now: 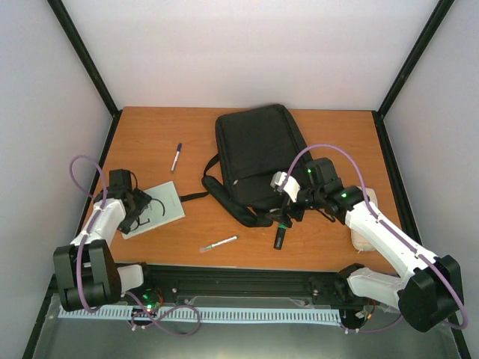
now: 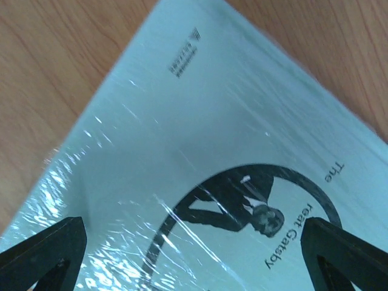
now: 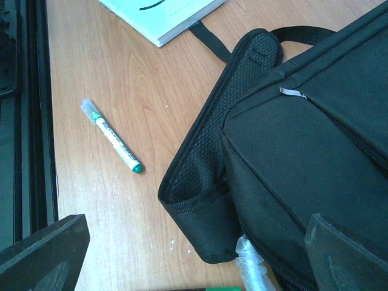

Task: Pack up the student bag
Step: Adjust the book at the center of the board.

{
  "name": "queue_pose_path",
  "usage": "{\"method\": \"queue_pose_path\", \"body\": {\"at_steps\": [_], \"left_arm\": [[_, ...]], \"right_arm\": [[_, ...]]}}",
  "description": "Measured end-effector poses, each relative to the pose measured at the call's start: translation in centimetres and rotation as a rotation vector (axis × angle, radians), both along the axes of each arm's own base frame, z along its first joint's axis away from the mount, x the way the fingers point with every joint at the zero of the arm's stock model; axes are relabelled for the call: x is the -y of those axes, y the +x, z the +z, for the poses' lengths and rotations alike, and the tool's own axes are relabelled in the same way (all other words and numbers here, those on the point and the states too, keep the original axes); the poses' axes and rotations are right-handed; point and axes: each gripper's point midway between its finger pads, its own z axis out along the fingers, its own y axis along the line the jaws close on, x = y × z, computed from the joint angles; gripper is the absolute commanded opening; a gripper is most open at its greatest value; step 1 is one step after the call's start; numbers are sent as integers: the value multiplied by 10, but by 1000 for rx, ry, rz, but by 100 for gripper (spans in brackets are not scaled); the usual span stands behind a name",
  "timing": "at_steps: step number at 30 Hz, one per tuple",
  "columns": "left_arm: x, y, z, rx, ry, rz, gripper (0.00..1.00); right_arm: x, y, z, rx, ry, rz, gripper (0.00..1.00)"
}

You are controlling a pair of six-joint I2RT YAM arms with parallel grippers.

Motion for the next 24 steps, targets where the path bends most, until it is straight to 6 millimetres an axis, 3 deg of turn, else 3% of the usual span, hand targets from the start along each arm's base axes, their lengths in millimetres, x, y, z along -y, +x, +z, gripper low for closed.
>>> {"method": "queue_pose_path", "body": {"at_steps": [6, 16, 20, 24], "left_arm": [[22, 4, -6, 38, -73, -51, 100], [91, -2, 1, 113, -184, -246, 100], [88, -8, 3, 95, -138, -253, 100], [65, -3, 22, 74, -2, -220, 100]], "right_arm": [[0, -2, -3, -12, -4, 11, 100], [-1, -3, -10, -34, -15, 20, 100], [-1, -3, -13, -46, -21, 20, 100], [-1, -4, -13, -51, -22, 24, 100]]}}
